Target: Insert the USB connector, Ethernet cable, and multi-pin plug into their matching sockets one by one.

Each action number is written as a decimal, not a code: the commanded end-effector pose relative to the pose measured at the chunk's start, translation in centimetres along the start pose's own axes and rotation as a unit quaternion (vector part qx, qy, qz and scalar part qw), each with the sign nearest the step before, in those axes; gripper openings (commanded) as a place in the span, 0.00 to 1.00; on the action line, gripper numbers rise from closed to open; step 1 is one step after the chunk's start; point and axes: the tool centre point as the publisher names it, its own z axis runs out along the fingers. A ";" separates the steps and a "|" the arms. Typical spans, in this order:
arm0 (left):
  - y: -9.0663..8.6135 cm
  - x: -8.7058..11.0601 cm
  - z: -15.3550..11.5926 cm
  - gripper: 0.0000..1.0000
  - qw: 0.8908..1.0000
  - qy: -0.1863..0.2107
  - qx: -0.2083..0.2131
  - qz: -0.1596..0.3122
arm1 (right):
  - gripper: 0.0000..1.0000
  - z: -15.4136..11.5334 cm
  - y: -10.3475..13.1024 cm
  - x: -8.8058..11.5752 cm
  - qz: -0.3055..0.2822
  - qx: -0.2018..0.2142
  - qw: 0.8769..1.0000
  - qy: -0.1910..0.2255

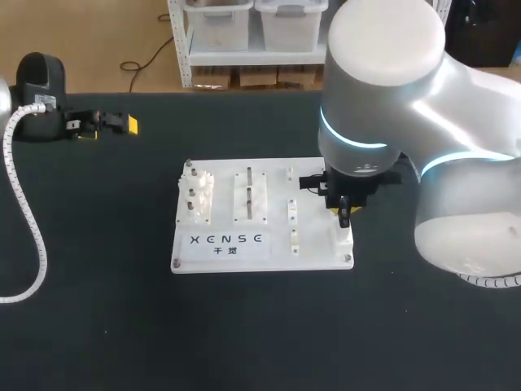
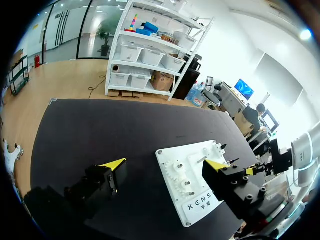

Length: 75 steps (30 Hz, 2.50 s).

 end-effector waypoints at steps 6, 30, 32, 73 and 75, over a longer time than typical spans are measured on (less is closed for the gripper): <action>0.0 0.0 0.0 1.00 1.000 0.000 0.000 0.000 | 0.00 0.1 -0.1 0.0 0.000 0.001 1.000 -0.002; 0.0 0.0 0.0 1.00 1.000 0.000 0.000 0.000 | 0.00 1.8 -0.1 0.6 0.015 -0.027 0.999 0.022; 0.0 0.0 0.0 1.00 1.000 0.000 0.000 0.000 | 0.00 2.1 0.0 0.6 0.014 -0.035 0.999 0.027; 0.0 0.0 0.0 1.00 1.000 0.000 0.000 0.000 | 0.00 5.3 0.3 3.5 0.039 -0.090 0.995 0.032; 0.0 0.0 0.0 1.00 1.000 0.000 0.000 0.000 | 0.23 5.2 0.0 3.3 0.039 -0.087 0.995 0.031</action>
